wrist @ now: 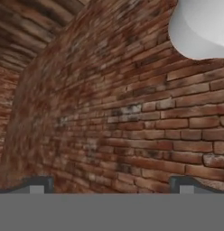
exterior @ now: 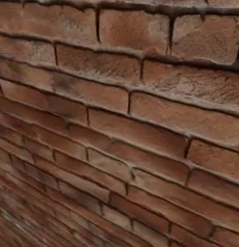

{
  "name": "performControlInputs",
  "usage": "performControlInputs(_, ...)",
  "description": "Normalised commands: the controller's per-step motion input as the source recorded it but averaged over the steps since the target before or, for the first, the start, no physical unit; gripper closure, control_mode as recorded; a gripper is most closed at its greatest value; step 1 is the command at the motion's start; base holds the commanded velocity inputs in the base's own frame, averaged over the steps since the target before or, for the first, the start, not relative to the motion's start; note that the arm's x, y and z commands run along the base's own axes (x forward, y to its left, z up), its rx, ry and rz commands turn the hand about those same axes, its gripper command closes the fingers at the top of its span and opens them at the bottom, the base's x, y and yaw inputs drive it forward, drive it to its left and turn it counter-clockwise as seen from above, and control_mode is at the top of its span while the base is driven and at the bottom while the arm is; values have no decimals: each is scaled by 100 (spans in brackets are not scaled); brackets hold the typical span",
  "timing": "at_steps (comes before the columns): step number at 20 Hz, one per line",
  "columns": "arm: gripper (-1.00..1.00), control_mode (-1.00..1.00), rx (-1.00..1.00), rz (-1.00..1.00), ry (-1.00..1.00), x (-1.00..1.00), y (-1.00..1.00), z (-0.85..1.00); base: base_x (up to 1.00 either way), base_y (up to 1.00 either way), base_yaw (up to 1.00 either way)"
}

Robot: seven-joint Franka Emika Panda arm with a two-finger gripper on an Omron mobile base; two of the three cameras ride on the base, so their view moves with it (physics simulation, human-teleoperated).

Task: There is a wine glass and glass cup on the dining counter. Place the wine bottle next to the wine glass and the juice bottle next to the glass cup.

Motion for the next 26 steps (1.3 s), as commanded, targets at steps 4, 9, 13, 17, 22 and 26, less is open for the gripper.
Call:
performControlInputs(4, -100, 100, 0, 0, 0, 0, 0, 0, 0, 78, 55)
performControlInputs(9, -100, 100, 0, 0, 0, 0, 0, 0, 7, 62, 51)
performControlInputs(13, -100, 100, 0, 0, 0, 0, 0, 0, 28, 47, 45)
performControlInputs(17, -100, 100, 0, 0, 0, 0, 0, 0, 35, 44, 43)
performControlInputs(22, -100, 100, 0, 0, 0, 0, 0, 0, 45, 34, 40)
performControlInputs(26, -100, 100, 0, 0, 0, 0, 0, 0, 67, 37, 37)
